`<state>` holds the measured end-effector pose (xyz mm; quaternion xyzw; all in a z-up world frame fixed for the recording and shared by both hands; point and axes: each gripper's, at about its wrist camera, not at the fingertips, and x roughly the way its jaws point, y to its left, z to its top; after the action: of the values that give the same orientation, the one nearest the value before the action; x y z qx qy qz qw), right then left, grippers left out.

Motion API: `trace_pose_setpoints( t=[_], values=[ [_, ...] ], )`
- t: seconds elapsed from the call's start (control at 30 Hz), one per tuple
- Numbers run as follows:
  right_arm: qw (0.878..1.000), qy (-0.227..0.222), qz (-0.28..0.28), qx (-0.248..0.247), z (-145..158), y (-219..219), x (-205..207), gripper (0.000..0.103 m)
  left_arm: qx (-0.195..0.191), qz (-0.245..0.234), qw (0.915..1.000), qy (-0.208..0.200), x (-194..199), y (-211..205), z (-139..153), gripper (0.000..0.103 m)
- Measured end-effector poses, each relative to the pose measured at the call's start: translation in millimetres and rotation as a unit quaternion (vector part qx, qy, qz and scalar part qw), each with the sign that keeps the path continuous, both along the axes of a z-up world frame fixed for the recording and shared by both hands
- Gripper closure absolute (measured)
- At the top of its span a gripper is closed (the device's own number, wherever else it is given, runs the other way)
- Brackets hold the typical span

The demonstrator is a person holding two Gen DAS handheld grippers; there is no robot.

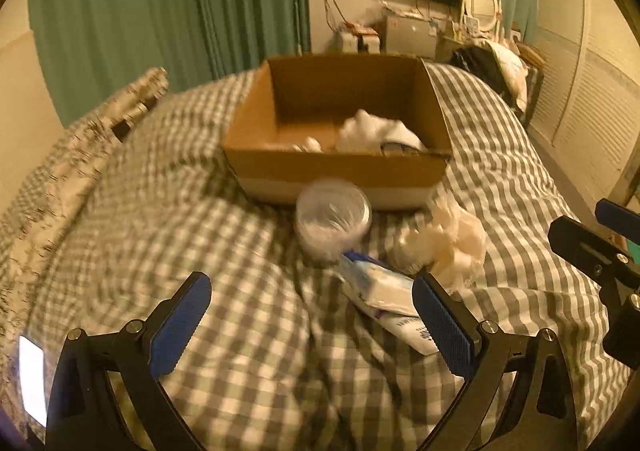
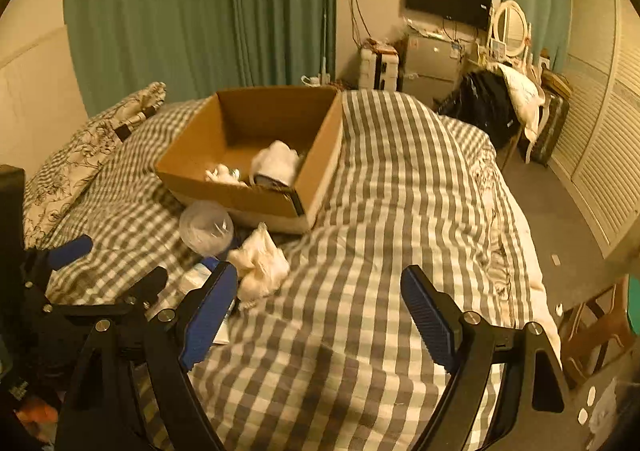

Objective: Organize objects
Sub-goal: 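Grasp the white lace cloth with the right tool while the left tool grasps the blue tissue pack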

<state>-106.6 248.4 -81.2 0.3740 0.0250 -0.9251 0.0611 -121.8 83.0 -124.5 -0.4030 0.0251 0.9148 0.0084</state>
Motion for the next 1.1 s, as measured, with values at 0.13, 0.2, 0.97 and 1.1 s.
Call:
trace_pose_setpoints(
  t=[0.13, 0.2, 0.97, 1.1],
  values=[
    [1.000, -0.006, 0.000, -0.004, -8, 0, -4, 0.019, 0.025, -0.007, 0.9995, -0.016, -8, 5, -11, 0.001],
    [1.000, -0.009, 0.000, -0.003, -11, -1, -7, 0.019, 0.039, -0.007, 0.9989, -0.024, -14, 6, -15, 0.006],
    [0.996, -0.077, 0.039, -0.008, -45, -54, -59, 0.022, 0.057, -0.032, 0.9979, -0.001, -16, -36, 12, 0.097],
    [0.992, -0.115, 0.051, 0.000, -67, -63, -63, 0.067, 0.063, -0.042, 0.9969, -0.022, -18, -39, 5, 0.097]
  ],
)
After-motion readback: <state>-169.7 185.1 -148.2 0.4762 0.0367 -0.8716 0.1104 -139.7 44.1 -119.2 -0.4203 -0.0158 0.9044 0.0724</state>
